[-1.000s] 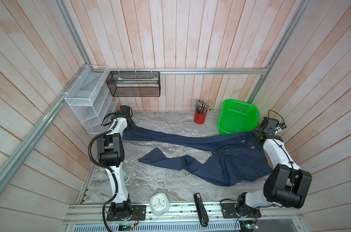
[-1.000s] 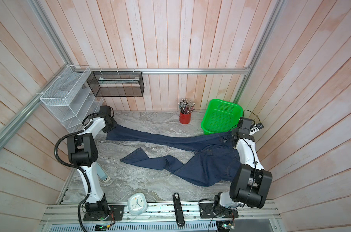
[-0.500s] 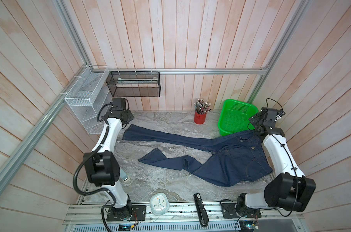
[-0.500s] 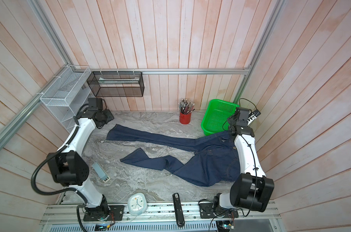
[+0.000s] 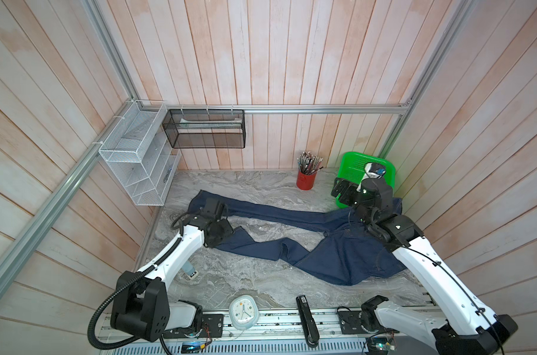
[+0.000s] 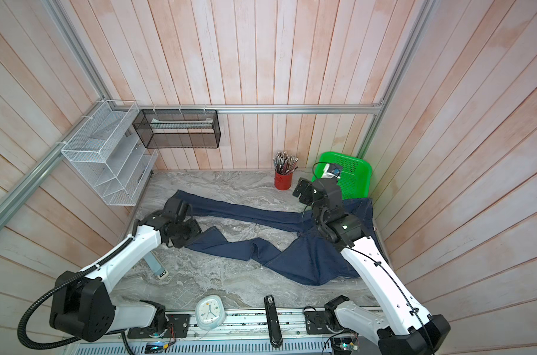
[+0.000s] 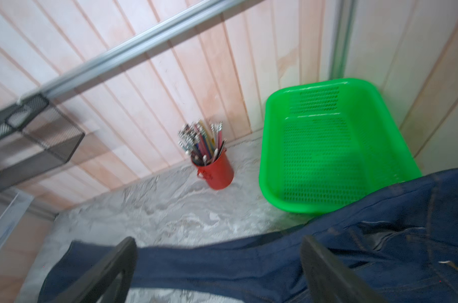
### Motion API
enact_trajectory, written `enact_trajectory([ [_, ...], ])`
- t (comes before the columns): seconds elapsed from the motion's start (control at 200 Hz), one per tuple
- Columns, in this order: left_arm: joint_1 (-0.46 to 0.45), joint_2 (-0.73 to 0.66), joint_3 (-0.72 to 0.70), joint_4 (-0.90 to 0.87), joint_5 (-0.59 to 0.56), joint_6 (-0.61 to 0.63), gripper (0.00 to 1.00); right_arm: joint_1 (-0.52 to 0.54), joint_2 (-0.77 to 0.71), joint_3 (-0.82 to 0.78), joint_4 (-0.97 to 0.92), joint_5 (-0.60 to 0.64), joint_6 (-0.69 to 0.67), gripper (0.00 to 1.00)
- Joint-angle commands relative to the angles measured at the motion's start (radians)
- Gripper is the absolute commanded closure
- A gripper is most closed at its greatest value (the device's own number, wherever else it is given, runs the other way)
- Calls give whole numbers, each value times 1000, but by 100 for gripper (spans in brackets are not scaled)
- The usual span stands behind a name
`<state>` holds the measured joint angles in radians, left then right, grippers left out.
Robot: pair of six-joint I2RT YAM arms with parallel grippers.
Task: Fold and stack the trousers
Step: Flatten out the trousers at the center of the table.
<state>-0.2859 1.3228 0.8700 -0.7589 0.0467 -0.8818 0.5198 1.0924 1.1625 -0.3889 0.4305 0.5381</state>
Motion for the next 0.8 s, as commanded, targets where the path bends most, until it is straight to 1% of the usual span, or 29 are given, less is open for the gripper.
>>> enact_trajectory([
  [0.0, 1, -69, -113, 115, 35, -208, 35, 75, 14, -37, 21, 21, -31, 2],
  [0.08, 7, -46, -174, 206, 48, -241, 35, 100, 32, -48, 24, 12, -37, 2],
  [0.165, 13, -4, -199, 285, 45, -264, 35, 111, 37, -63, 35, 2, -42, 2],
  [0.235, 22, 37, -200, 326, 45, -272, 35, 114, 28, -78, 48, -5, -42, 3],
  [0.305, 25, 62, -189, 342, 16, -276, 36, 115, 20, -83, 50, -1, -46, 2],
  [0.375, 34, 69, -193, 366, -3, -278, 39, 115, 14, -84, 46, 2, -49, 3],
  [0.42, 40, 74, -198, 381, -11, -275, 45, 114, 9, -87, 46, 7, -50, 3],
  [0.46, 42, 83, -196, 382, -17, -269, 53, 115, 2, -93, 48, 13, -50, 3],
  [0.48, 42, 88, -195, 382, -19, -265, 60, 115, -1, -95, 49, 16, -52, 3],
  [0.525, 43, 93, -192, 382, -18, -250, 81, 115, -5, -99, 52, 20, -55, 3],
  [0.555, 43, 91, -192, 378, -14, -242, 91, 115, -9, -101, 54, 23, -56, 3],
  [0.59, 43, 84, -190, 367, -10, -232, 100, 114, -11, -102, 56, 29, -56, 3],
  [0.69, 36, -2, -175, 266, -3, -198, 100, 114, -18, -107, 63, 36, -61, 3],
  [0.795, 20, -183, -126, 87, 1, -188, 100, 112, -22, -108, 71, 34, -67, 3],
])
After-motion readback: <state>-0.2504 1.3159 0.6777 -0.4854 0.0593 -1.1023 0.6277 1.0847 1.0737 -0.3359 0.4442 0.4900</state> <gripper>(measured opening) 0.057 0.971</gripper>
